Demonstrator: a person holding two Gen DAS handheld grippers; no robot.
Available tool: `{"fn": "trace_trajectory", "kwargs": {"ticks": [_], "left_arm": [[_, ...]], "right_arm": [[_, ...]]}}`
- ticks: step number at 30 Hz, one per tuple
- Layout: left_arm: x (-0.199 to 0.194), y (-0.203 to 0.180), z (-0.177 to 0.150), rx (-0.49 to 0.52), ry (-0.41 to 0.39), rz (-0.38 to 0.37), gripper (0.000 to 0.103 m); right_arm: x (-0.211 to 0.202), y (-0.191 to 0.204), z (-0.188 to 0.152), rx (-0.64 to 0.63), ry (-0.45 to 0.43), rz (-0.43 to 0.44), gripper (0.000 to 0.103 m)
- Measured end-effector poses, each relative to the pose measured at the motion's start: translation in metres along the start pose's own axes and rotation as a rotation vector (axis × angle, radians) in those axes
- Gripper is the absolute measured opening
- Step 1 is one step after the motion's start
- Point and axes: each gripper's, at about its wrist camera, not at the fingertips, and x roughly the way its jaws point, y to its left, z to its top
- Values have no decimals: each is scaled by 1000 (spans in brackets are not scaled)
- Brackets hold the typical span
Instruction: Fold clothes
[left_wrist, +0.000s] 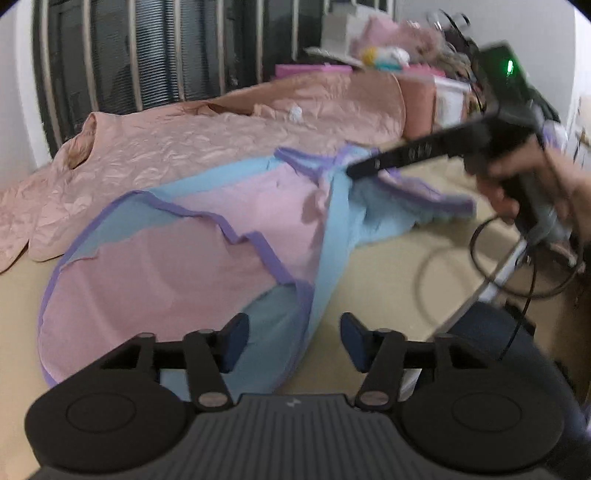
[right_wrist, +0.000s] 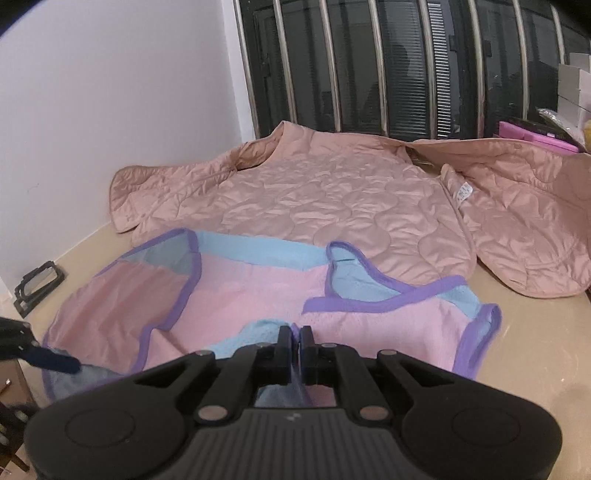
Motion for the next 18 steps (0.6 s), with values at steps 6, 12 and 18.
{"fn": "trace_trajectory", "kwargs": {"ticks": [6,12,18], "left_arm": [[-20,24,2,-49,-27,-26,2],[-10,77,50,-100,-81,-51,4],[13,113,44,-168,2,-14,33]], "right_arm": [[-19,5,-4,-3,3,42,4],[2,-8,14,28,0,26,4],[31,-28,21,39,25,-71,26]]}}
